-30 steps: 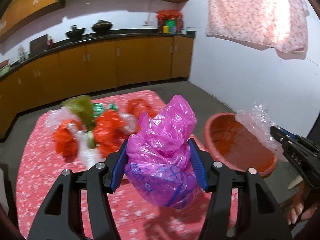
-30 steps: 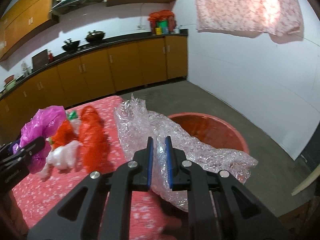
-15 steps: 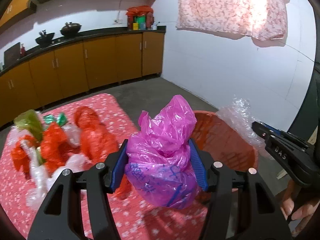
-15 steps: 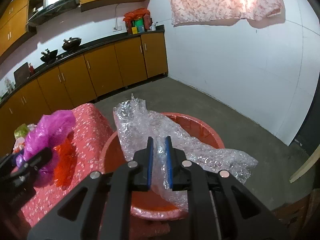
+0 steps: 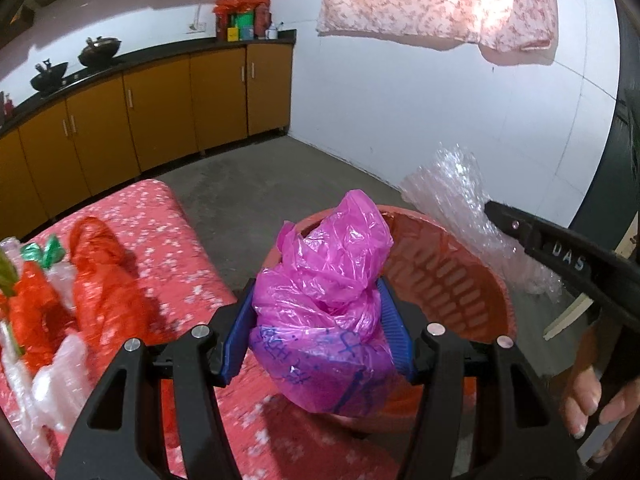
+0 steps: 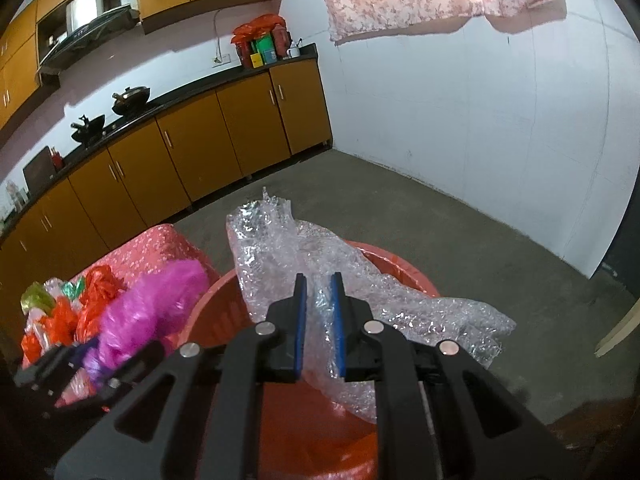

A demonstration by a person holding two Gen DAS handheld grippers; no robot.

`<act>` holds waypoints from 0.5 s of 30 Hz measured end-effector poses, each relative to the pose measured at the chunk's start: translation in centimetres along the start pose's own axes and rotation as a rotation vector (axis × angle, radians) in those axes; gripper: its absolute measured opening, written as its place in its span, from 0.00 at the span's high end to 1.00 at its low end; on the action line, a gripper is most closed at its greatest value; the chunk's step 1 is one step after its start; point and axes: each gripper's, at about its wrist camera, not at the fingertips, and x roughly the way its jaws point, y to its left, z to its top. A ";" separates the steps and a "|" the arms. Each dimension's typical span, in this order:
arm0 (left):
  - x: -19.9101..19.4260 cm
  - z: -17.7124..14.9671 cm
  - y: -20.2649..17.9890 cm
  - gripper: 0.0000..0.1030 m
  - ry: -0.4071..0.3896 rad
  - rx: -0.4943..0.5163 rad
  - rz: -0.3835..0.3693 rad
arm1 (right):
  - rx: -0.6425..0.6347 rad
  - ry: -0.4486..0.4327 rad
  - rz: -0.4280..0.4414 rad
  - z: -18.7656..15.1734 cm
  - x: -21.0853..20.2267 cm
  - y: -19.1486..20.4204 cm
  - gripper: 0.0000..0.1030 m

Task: Collect trash
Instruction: 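Carry both bags over the orange basket and open both tools to drop them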

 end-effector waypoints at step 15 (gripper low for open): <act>3.3 -0.4 -2.1 0.38 0.055 0.041 -0.035 | 0.089 0.019 0.059 0.3 1.1 -2.7 0.73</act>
